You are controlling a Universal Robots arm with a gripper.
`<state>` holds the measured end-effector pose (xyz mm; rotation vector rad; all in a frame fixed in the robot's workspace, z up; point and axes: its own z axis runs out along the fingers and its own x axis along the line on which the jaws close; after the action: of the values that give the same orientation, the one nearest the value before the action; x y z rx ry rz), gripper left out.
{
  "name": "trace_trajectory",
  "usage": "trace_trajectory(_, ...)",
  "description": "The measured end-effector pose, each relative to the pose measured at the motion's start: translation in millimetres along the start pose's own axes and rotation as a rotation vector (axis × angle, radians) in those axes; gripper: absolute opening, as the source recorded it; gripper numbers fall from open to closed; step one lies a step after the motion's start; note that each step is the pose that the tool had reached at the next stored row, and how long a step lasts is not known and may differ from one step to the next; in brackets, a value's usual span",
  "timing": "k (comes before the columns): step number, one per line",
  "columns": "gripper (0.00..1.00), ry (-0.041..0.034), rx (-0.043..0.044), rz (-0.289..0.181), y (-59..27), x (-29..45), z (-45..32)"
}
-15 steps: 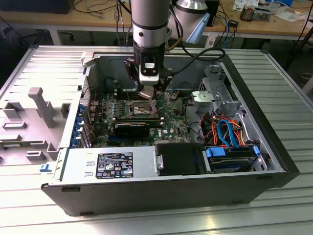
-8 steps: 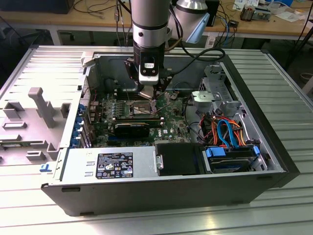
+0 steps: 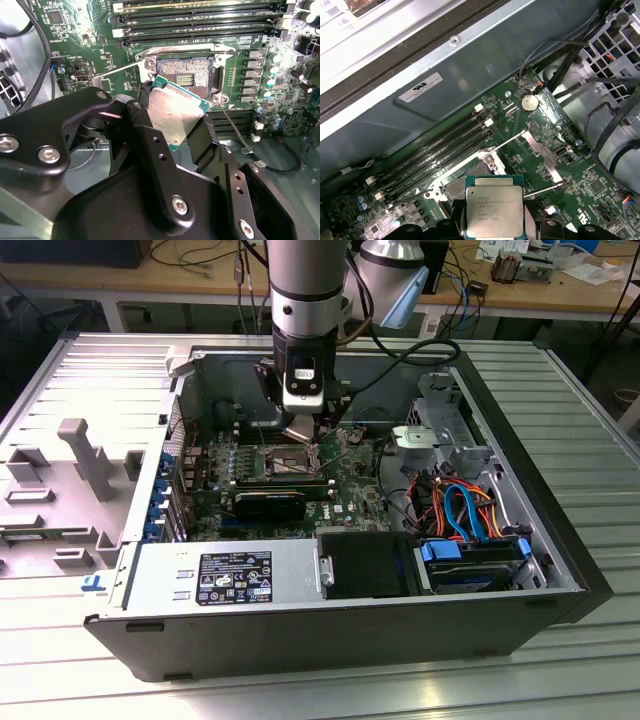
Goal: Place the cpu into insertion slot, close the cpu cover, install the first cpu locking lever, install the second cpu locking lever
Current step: 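Place the cpu into insertion slot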
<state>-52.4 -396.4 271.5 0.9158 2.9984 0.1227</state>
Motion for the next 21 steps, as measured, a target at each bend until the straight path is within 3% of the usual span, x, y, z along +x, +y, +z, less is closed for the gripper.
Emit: trace_trajectory(21, 0.55, -0.0029, -0.0007, 0.038, -0.1, 0.0, 0.9)
